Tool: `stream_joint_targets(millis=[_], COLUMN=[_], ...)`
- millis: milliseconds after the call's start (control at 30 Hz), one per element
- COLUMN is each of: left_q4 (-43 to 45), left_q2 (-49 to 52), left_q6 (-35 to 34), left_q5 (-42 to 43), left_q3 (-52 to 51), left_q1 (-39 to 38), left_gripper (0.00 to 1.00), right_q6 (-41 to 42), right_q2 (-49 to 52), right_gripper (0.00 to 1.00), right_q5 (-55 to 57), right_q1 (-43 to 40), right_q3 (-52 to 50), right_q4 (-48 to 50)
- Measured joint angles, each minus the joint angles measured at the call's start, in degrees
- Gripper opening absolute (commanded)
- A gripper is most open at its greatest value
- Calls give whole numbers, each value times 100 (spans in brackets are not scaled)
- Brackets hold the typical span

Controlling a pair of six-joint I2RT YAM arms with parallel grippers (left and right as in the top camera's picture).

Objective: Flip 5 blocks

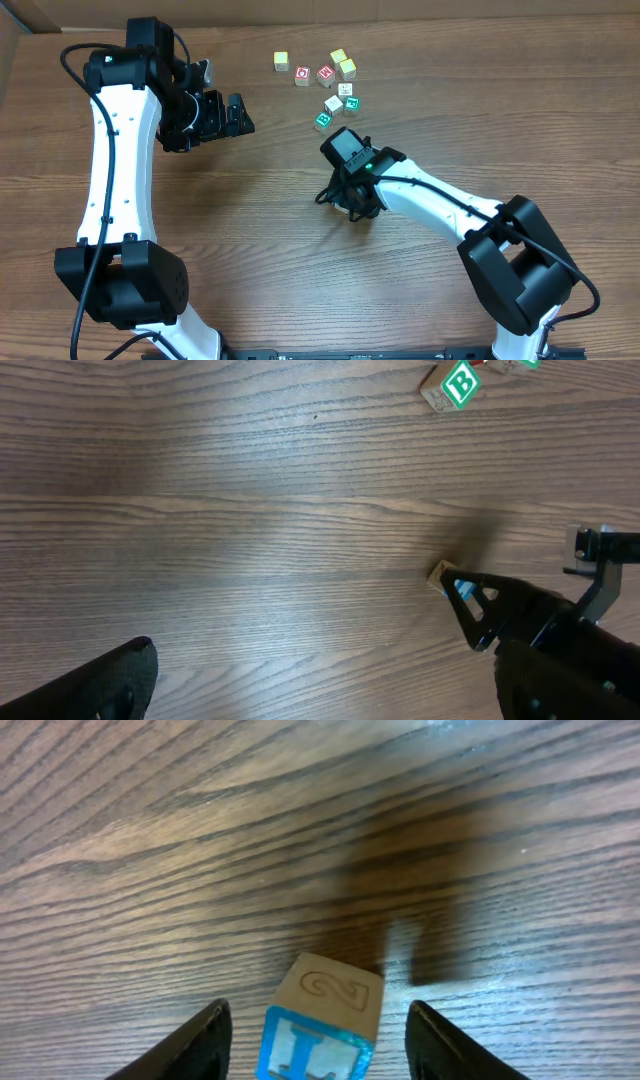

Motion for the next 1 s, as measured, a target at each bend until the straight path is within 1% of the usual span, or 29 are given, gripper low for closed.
stream_joint_targets(millis=[167,300,733,800,867,1000], left_q4=[0,0,0,0,0,0], left_q2=[0,0,0,0,0,0], left_q6=[0,0,0,0,0,0], left_q5=[2,0,0,0,0,0], left_q3=[0,0,0,0,0,0], left_q1=[0,0,0,0,0,0], left_gripper=[100,100,100,100,100,100], right_q6=[15,26,214,234,249,278], right_q2=[0,0,0,0,0,0], right_gripper=[57,57,57,55,49,47], right_q5=[116,197,284,280,269,254], right_q1=[170,256,260,260,260,260], right_q3=[-76,-153,-389,-391,-391,-400], right_q4=[317,304,684,688,688,688])
